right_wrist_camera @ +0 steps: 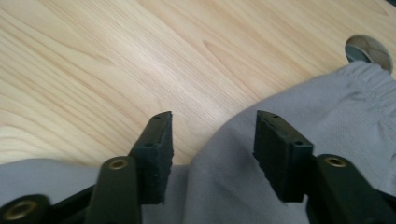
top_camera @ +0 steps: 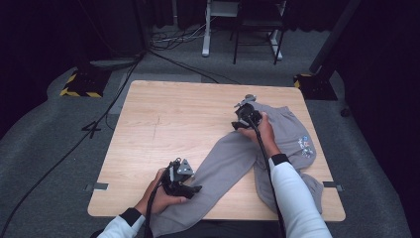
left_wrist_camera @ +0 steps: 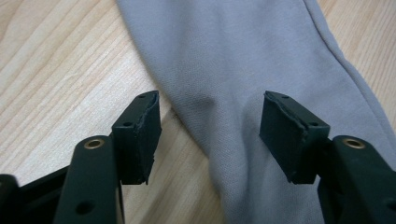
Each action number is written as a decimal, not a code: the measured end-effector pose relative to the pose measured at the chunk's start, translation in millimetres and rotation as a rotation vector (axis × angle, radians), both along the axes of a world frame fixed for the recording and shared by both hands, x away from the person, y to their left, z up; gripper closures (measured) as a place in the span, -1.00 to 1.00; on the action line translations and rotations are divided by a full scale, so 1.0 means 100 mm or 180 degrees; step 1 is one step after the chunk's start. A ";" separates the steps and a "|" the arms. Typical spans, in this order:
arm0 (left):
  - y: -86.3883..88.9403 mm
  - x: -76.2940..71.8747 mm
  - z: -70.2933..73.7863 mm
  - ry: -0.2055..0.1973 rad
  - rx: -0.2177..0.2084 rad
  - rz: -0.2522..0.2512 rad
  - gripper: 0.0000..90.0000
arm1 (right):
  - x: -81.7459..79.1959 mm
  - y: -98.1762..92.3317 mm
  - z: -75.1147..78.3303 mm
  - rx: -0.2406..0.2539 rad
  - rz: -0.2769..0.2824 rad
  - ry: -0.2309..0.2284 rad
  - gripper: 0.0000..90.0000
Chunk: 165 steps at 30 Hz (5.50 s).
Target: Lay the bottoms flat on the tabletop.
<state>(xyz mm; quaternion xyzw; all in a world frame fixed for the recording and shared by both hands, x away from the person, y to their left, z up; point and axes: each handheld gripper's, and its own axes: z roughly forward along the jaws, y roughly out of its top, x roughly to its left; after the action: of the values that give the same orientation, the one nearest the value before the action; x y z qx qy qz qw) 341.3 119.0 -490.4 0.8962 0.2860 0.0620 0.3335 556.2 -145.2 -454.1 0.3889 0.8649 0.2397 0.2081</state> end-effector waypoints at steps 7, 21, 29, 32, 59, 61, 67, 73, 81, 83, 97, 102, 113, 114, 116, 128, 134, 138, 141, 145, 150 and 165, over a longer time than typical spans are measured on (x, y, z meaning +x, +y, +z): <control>-0.02 -0.03 -0.01 -0.0078 0.0042 0.0000 -0.07 | 0.04 0.03 -0.13 -0.0406 -0.0110 0.0140 0.55; 0.03 -0.04 0.07 -0.0349 0.0209 0.0282 0.90 | -0.38 -0.64 0.50 0.0753 -0.0015 -0.0547 0.93; -0.27 -0.35 0.32 -0.0606 0.0141 -0.0114 0.87 | -1.02 -1.35 0.50 0.0895 -0.0104 -0.0649 0.91; -0.53 -0.49 0.32 -0.0581 0.0239 -0.0516 0.80 | -1.19 -1.55 0.34 0.0711 -0.0191 -0.0506 0.86; -0.82 -0.53 0.09 -0.0183 0.0250 -0.0840 0.01 | -0.98 -0.54 -0.01 -0.0589 0.0667 0.0170 0.31; -0.83 -0.54 0.08 -0.0207 0.0278 -0.0842 0.10 | -0.94 -0.56 -0.04 -0.0587 0.0615 0.0189 0.33; -0.78 -0.50 0.11 -0.0250 0.0238 -0.0813 0.76 | -0.88 -0.62 -0.08 -0.0640 0.0548 0.0078 0.92; -0.62 -0.44 0.25 -0.0426 0.0119 -0.0575 0.93 | -0.92 -0.88 0.35 0.0042 0.0330 -0.0422 0.95; -0.15 -0.19 0.56 -0.0711 -0.0163 0.0040 0.93 | -1.05 -1.53 1.02 0.1061 -0.0216 -0.1132 0.96; -0.04 -0.12 0.59 -0.0760 -0.0160 0.0142 0.93 | -1.06 -1.67 1.07 0.1200 -0.0355 -0.1223 0.96; 0.64 0.27 0.42 -0.0557 -0.0027 0.0636 0.93 | -0.56 -1.39 0.98 0.1210 -0.0549 -0.1233 0.96; 0.85 0.38 0.28 -0.0348 0.0045 0.0767 0.93 | -0.29 -0.91 1.02 0.1038 -0.0390 -0.1259 0.94; 1.14 0.20 0.10 0.0007 0.0120 0.0770 0.87 | -0.07 -0.32 0.84 0.0575 -0.0103 -0.0867 0.01; 1.14 0.17 0.10 0.0026 0.0097 0.0734 0.82 | -0.10 -0.40 0.79 0.0584 -0.0069 -0.0797 0.01; 1.12 0.12 0.10 0.0034 0.0100 0.0646 0.74 | -0.14 -0.52 0.71 0.0598 -0.0054 -0.0671 -0.01; 0.70 0.18 0.21 -0.0128 -0.0157 0.0407 -0.44 | -0.92 -1.21 0.01 0.0492 0.0268 -0.0112 -0.05; 0.42 0.59 0.08 0.0121 -0.0372 0.0243 -0.43 | -1.18 -1.22 -0.25 0.0355 0.0312 0.0330 -0.06; 0.26 0.76 0.01 0.0231 -0.0283 0.0263 -0.37 | -1.10 -1.30 -0.29 0.0501 -0.0028 0.0311 -0.13; 0.18 0.87 -0.02 0.0272 -0.0387 0.0286 -0.31 | -0.99 -1.31 -0.31 0.0526 -0.0126 0.0246 -0.13; 0.06 1.02 -0.03 0.0266 -0.0454 0.0308 -0.31 | -0.81 -1.22 -0.31 0.0524 -0.0184 0.0228 -0.10; -0.17 1.22 -0.06 0.0153 -0.0465 0.0378 -0.29 | -0.52 -1.06 -0.31 0.0498 -0.0224 0.0217 -0.09; -0.84 1.75 -0.02 -0.0184 -0.0064 0.0647 -0.30 | -0.05 -1.02 -0.26 0.0151 -0.0596 0.0091 -0.23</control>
<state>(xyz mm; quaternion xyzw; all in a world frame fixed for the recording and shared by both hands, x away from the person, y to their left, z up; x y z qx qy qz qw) 516.2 35.2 -492.8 0.8570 0.3663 0.1185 0.3425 550.9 -247.1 -480.5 0.4762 0.8217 0.2340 0.2080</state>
